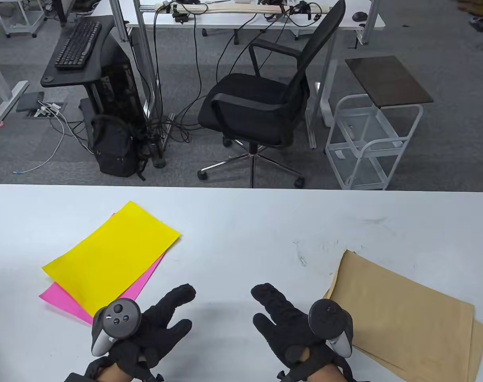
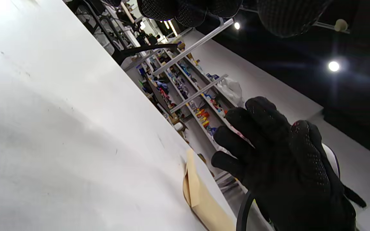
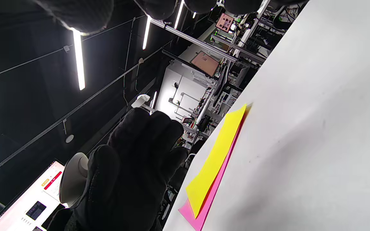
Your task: Stuff flat paper into A4 envelope
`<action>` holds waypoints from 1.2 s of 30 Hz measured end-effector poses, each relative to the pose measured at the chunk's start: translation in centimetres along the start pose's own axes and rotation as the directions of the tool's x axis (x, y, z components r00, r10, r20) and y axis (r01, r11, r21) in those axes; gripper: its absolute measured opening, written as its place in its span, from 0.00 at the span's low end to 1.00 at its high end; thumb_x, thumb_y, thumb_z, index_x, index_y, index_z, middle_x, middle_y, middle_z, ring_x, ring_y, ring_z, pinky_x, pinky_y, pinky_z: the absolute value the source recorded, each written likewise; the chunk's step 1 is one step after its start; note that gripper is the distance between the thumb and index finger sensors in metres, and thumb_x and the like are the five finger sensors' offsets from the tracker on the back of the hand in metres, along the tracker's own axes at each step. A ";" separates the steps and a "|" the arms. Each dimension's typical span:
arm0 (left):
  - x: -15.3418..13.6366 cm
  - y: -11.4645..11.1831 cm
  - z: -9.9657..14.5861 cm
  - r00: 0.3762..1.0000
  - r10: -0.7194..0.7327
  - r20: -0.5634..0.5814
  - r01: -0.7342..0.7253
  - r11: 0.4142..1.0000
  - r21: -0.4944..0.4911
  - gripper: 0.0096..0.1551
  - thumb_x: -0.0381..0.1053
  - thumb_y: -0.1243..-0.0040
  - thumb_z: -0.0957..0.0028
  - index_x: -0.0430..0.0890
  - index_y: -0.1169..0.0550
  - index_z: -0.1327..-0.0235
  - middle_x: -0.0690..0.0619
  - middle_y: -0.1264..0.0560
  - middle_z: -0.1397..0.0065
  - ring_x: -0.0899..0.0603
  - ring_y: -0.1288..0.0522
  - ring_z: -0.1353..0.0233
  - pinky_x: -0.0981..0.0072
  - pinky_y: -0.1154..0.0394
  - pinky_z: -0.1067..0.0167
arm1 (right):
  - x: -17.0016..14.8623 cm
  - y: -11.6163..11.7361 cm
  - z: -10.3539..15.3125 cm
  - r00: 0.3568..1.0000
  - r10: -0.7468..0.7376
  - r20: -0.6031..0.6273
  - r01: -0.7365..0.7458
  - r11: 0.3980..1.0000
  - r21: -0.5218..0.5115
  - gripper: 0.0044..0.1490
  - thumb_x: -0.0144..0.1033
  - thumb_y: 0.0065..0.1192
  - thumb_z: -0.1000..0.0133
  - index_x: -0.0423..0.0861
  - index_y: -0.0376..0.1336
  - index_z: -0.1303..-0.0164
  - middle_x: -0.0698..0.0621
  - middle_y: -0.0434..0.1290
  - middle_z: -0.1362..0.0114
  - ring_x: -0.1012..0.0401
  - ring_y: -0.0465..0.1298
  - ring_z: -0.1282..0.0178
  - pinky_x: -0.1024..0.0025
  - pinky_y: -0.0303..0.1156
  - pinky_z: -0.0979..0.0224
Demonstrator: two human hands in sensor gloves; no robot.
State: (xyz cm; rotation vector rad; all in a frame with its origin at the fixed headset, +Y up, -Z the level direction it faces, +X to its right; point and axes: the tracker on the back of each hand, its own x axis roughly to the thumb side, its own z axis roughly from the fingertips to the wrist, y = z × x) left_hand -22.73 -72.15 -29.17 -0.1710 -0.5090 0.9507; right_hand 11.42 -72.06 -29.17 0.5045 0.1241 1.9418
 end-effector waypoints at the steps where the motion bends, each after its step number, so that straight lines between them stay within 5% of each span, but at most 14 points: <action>1: 0.0 -0.1 0.0 1.000 -0.002 -0.002 0.002 1.000 0.001 0.46 0.68 0.43 0.53 0.60 0.41 0.20 0.60 0.43 0.13 0.45 0.42 0.10 0.45 0.44 0.14 | 0.0 0.0 0.0 1.000 -0.001 -0.002 0.001 1.000 -0.002 0.44 0.63 0.57 0.44 0.57 0.51 0.20 0.51 0.50 0.18 0.41 0.57 0.21 0.39 0.59 0.26; 11: -0.2 0.6 0.1 1.000 0.003 -0.005 -0.002 0.999 0.034 0.46 0.67 0.43 0.53 0.59 0.41 0.20 0.59 0.42 0.13 0.45 0.41 0.10 0.44 0.43 0.14 | -0.6 -2.4 0.4 0.996 0.058 -0.067 -0.063 0.994 -0.091 0.44 0.63 0.57 0.44 0.57 0.51 0.20 0.50 0.49 0.19 0.43 0.57 0.21 0.39 0.59 0.26; 17: -0.3 1.3 0.2 1.000 0.006 -0.004 -0.005 0.998 0.062 0.45 0.67 0.43 0.53 0.59 0.40 0.20 0.58 0.42 0.14 0.44 0.41 0.11 0.44 0.43 0.15 | -2.0 -5.2 1.3 0.942 0.197 -0.270 -0.259 0.941 -0.217 0.45 0.62 0.62 0.44 0.54 0.52 0.20 0.48 0.51 0.19 0.42 0.58 0.22 0.39 0.60 0.28; 22: -0.2 1.7 0.3 1.000 0.008 0.002 -0.008 0.997 0.076 0.45 0.67 0.43 0.53 0.58 0.40 0.20 0.58 0.41 0.14 0.44 0.41 0.11 0.44 0.43 0.15 | -3.7 -7.2 2.3 0.738 0.347 -0.579 -0.547 0.810 -0.211 0.52 0.66 0.65 0.45 0.51 0.48 0.19 0.45 0.51 0.21 0.40 0.59 0.24 0.41 0.62 0.30; 28: -0.2 1.9 0.4 1.000 0.014 -0.002 -0.014 0.997 0.080 0.45 0.67 0.43 0.53 0.58 0.40 0.20 0.58 0.41 0.14 0.44 0.40 0.11 0.44 0.43 0.15 | -7.1 -7.5 2.2 0.370 0.425 -0.826 -0.689 0.722 0.062 0.58 0.71 0.67 0.48 0.46 0.49 0.21 0.44 0.55 0.24 0.43 0.66 0.29 0.45 0.67 0.33; 32: -0.1 1.9 0.4 1.000 0.016 -0.007 -0.015 0.997 0.077 0.45 0.67 0.43 0.53 0.58 0.40 0.20 0.58 0.41 0.14 0.44 0.41 0.11 0.43 0.43 0.15 | -8.4 -7.1 1.9 0.310 0.442 -0.842 -0.685 0.718 0.125 0.48 0.71 0.68 0.49 0.50 0.59 0.28 0.48 0.64 0.29 0.48 0.72 0.36 0.49 0.71 0.38; 36: -0.1 1.9 0.4 1.000 0.016 -0.007 -0.015 0.997 0.074 0.46 0.68 0.43 0.53 0.58 0.40 0.20 0.58 0.42 0.14 0.44 0.41 0.11 0.43 0.43 0.15 | -8.8 -6.6 1.5 0.352 0.408 -0.842 -0.628 0.770 0.110 0.30 0.61 0.70 0.47 0.54 0.70 0.41 0.52 0.72 0.38 0.52 0.77 0.47 0.50 0.74 0.42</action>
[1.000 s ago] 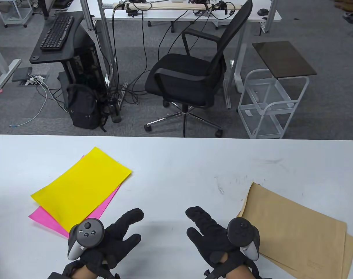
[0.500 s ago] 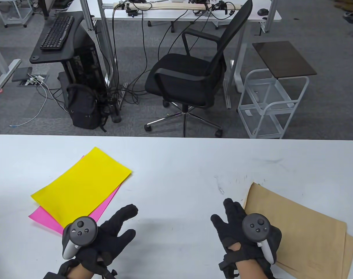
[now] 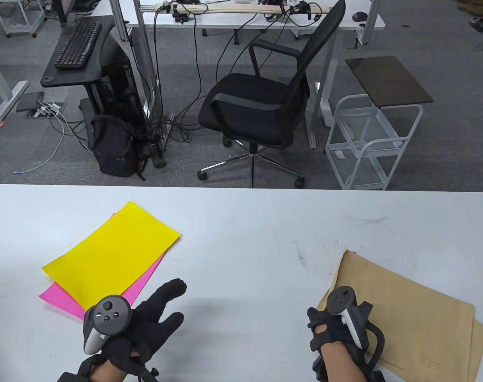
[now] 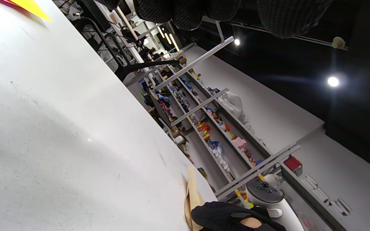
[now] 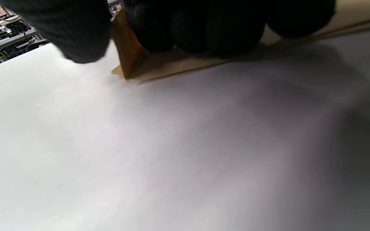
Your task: Stuff flat paper into A4 envelope
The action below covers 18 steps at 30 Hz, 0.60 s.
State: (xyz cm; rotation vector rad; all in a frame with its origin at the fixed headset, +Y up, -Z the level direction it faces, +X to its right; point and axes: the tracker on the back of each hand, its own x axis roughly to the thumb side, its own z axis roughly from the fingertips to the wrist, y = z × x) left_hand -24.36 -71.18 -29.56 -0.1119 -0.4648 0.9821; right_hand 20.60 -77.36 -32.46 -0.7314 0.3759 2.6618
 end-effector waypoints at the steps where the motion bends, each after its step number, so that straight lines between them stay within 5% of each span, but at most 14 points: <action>1: 0.0 0.0 0.0 1.000 0.001 0.000 -0.001 1.000 0.001 0.46 0.68 0.43 0.53 0.58 0.40 0.20 0.58 0.42 0.14 0.44 0.41 0.11 0.43 0.43 0.15 | 0.1 -0.1 0.0 1.000 0.009 0.012 -0.009 1.000 -0.018 0.27 0.58 0.70 0.46 0.55 0.71 0.43 0.53 0.73 0.40 0.53 0.78 0.49 0.51 0.75 0.43; 11: -0.2 0.4 0.0 1.000 0.004 -0.011 -0.004 1.000 0.010 0.46 0.68 0.43 0.53 0.58 0.40 0.20 0.57 0.42 0.14 0.44 0.41 0.11 0.43 0.43 0.15 | 0.2 -2.8 1.2 0.988 -0.130 0.084 0.139 0.983 -0.119 0.22 0.54 0.69 0.46 0.56 0.72 0.46 0.54 0.75 0.42 0.54 0.80 0.51 0.51 0.76 0.42; 18: -0.3 1.0 0.0 1.000 0.014 -0.009 -0.013 0.999 0.030 0.46 0.68 0.43 0.53 0.58 0.40 0.20 0.57 0.42 0.14 0.44 0.41 0.11 0.43 0.43 0.15 | 3.7 -6.0 4.9 0.919 -0.282 0.275 0.326 0.936 -0.131 0.22 0.54 0.68 0.45 0.57 0.71 0.45 0.55 0.74 0.40 0.53 0.80 0.49 0.51 0.76 0.42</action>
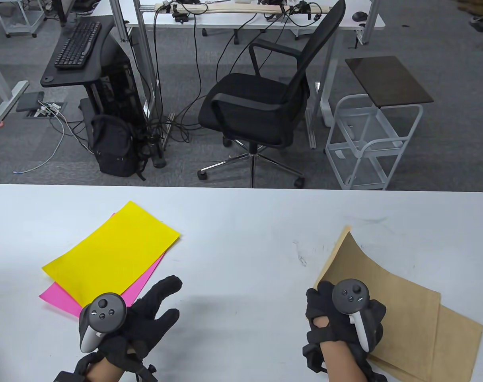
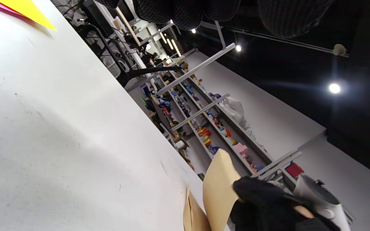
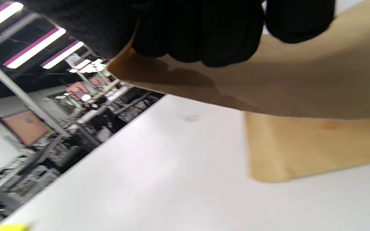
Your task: Stuff flat paper into A4 envelope
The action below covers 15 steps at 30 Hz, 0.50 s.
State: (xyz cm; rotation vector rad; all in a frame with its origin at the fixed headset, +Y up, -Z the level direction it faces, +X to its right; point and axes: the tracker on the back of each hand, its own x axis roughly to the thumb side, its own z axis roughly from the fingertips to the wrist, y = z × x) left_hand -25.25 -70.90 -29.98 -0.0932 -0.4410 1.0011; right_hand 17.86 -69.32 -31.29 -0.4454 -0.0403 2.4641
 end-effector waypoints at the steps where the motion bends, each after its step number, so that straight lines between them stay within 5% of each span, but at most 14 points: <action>1: 0.0 0.1 0.0 1.000 0.002 0.000 -0.002 1.000 0.002 0.46 0.68 0.43 0.53 0.58 0.40 0.20 0.58 0.42 0.14 0.44 0.41 0.11 0.43 0.43 0.15 | 0.8 0.0 0.2 1.000 -0.010 0.021 0.010 1.000 0.006 0.22 0.54 0.68 0.45 0.57 0.71 0.45 0.54 0.74 0.40 0.53 0.80 0.49 0.50 0.76 0.42; 8: 0.0 1.1 0.2 1.000 0.028 0.011 -0.029 0.999 0.040 0.46 0.68 0.43 0.53 0.58 0.40 0.20 0.57 0.41 0.14 0.43 0.40 0.11 0.43 0.42 0.15 | 9.3 3.5 1.3 0.983 0.003 0.183 -0.020 0.996 0.087 0.22 0.54 0.68 0.45 0.57 0.71 0.44 0.54 0.74 0.38 0.52 0.80 0.47 0.50 0.76 0.41; 15: -0.2 2.1 0.5 0.998 0.060 0.020 -0.061 0.995 0.083 0.46 0.68 0.43 0.53 0.58 0.40 0.20 0.57 0.42 0.14 0.43 0.41 0.11 0.43 0.43 0.15 | 14.3 12.0 1.1 0.976 0.051 0.211 -0.105 0.962 0.252 0.22 0.55 0.68 0.45 0.57 0.71 0.44 0.52 0.73 0.35 0.52 0.81 0.44 0.50 0.76 0.41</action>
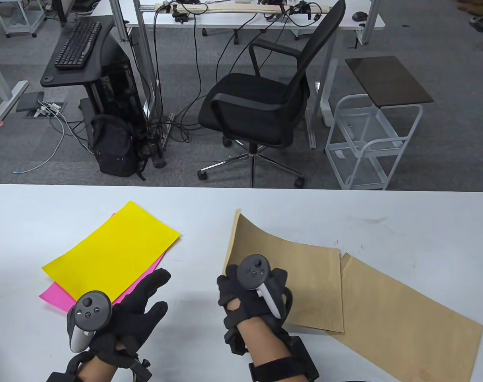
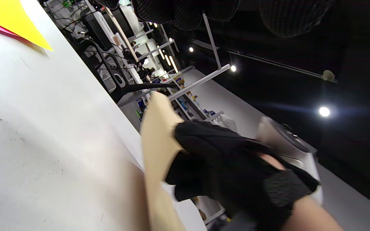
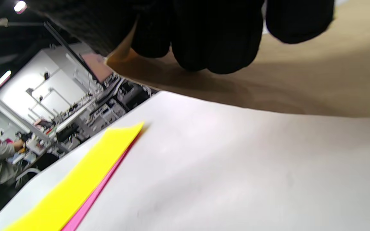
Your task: Stuff flat paper into A4 envelope
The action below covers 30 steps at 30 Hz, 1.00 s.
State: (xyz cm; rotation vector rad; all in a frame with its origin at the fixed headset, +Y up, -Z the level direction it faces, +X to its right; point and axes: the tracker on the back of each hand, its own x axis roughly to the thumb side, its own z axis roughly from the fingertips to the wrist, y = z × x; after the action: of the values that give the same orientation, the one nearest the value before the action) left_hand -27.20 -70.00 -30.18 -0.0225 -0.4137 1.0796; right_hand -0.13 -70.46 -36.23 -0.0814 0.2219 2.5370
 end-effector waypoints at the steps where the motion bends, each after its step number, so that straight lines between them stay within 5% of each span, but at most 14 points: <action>1: 0.0 0.1 0.0 1.000 0.005 -0.001 -0.005 1.000 0.003 0.46 0.68 0.43 0.53 0.58 0.40 0.20 0.57 0.41 0.14 0.43 0.41 0.11 0.43 0.43 0.15 | 0.5 1.2 -0.4 1.000 0.016 0.002 -0.016 0.999 0.028 0.22 0.54 0.68 0.45 0.57 0.71 0.44 0.52 0.73 0.35 0.52 0.81 0.44 0.50 0.76 0.41; 8: 0.0 0.3 0.0 1.000 0.006 -0.008 -0.006 1.000 0.005 0.46 0.68 0.43 0.53 0.58 0.40 0.20 0.57 0.41 0.14 0.43 0.40 0.11 0.43 0.43 0.15 | 2.7 7.3 -2.4 0.994 0.107 -0.033 -0.103 0.987 0.126 0.22 0.55 0.67 0.45 0.57 0.71 0.44 0.50 0.72 0.33 0.52 0.81 0.44 0.52 0.77 0.43; 16: -0.1 0.6 0.1 1.000 0.008 -0.017 -0.008 1.000 0.013 0.46 0.68 0.43 0.53 0.58 0.40 0.20 0.57 0.41 0.14 0.43 0.40 0.11 0.43 0.43 0.15 | 3.1 8.8 -2.9 0.992 0.120 -0.049 -0.110 0.978 0.180 0.27 0.58 0.66 0.45 0.56 0.70 0.40 0.49 0.69 0.30 0.51 0.80 0.42 0.51 0.76 0.41; 20: -0.2 0.6 0.1 1.000 0.003 -0.024 -0.003 1.000 0.012 0.46 0.68 0.43 0.53 0.58 0.40 0.20 0.57 0.42 0.14 0.43 0.41 0.11 0.42 0.43 0.16 | 2.3 7.2 -2.5 1.000 -0.024 -0.007 0.025 0.981 0.193 0.34 0.60 0.62 0.45 0.55 0.65 0.31 0.49 0.66 0.27 0.49 0.78 0.38 0.49 0.74 0.38; 30: -0.4 0.5 0.0 0.999 -0.005 -0.032 0.005 1.000 0.001 0.47 0.68 0.43 0.53 0.57 0.41 0.19 0.56 0.42 0.13 0.42 0.41 0.11 0.42 0.43 0.15 | -2.2 -1.5 1.6 0.909 -0.305 0.284 0.271 0.950 0.154 0.43 0.61 0.60 0.44 0.59 0.51 0.21 0.50 0.49 0.19 0.45 0.58 0.20 0.38 0.59 0.27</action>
State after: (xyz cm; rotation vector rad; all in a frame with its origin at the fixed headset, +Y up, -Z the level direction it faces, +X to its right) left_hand -27.79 -70.10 -30.40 -0.0383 -0.3839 1.0732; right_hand 2.53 -70.17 -34.61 0.3006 0.2102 2.1995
